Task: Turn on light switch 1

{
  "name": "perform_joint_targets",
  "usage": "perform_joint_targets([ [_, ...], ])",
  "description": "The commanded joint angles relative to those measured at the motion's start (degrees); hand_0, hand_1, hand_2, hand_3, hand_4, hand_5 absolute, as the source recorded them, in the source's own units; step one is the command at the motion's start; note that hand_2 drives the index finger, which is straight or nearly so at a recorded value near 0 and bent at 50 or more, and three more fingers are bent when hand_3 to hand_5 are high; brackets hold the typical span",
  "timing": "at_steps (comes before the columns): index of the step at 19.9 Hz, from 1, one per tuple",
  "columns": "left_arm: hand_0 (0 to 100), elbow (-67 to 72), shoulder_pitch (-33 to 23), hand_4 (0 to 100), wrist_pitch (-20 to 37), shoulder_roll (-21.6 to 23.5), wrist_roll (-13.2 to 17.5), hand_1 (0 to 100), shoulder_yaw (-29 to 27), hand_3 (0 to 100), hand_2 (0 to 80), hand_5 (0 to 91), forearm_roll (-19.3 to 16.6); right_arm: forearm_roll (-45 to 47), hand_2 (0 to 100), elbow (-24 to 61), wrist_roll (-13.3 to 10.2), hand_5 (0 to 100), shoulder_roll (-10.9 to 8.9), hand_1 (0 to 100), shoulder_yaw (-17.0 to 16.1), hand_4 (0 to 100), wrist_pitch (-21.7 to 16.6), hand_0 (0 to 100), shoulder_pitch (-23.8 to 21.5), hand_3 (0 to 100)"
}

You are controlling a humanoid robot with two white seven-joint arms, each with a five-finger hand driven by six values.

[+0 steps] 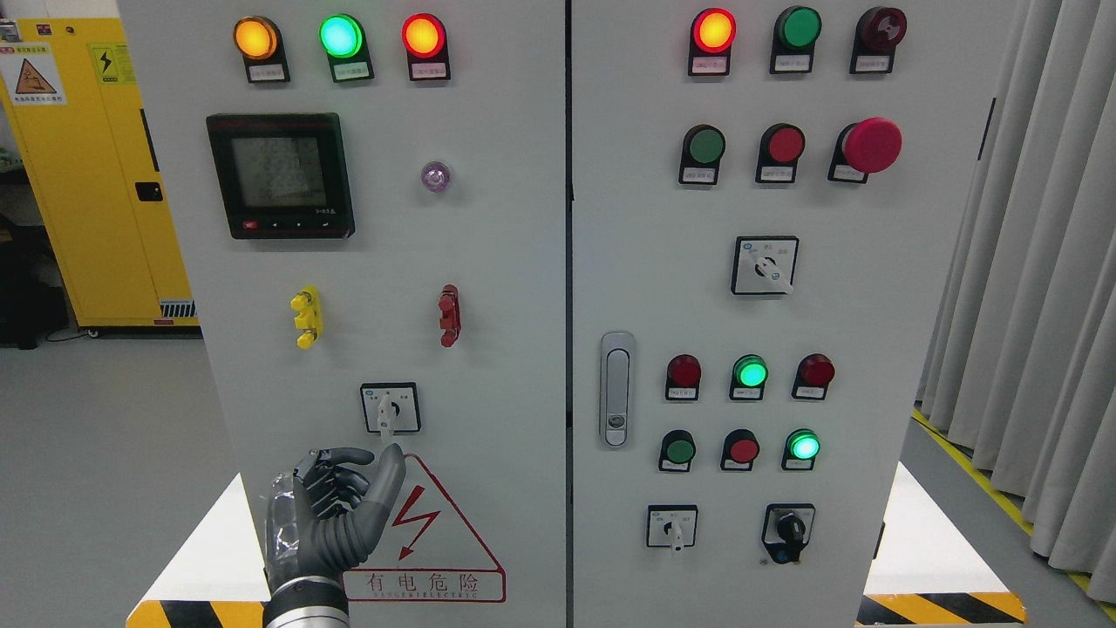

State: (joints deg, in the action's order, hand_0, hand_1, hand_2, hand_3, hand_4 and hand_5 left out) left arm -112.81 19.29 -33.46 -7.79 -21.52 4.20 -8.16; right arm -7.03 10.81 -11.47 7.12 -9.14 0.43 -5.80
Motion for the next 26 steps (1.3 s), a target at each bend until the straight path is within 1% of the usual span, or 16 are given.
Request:
perform_joint_targets([
  [1,22,0.31,0.84,88,-0.20,-0.30,-0.01,74,0.11,86,57.1,87.1,-0.28,0.00,4,0.00,0.04,0,0.00,50,0.00,0,0.01,0,0.00,0],
  [21,24,0.92,3.38,88,-2.75,-0.38,-0.01,72,0.11,86,57.2,87.3,-0.72,0.00,4,0.00,0.04,0,0.00,50,0.00,0,0.01,0,0.00,0],
  [26,25,1.36,3.56,88,-3.36,-0.65,-0.01,72,0.11,86,57.2,87.4,-1.42,0.00,4,0.00,0.04,0,0.00,50,0.00,0,0.01,0,0.00,0],
])
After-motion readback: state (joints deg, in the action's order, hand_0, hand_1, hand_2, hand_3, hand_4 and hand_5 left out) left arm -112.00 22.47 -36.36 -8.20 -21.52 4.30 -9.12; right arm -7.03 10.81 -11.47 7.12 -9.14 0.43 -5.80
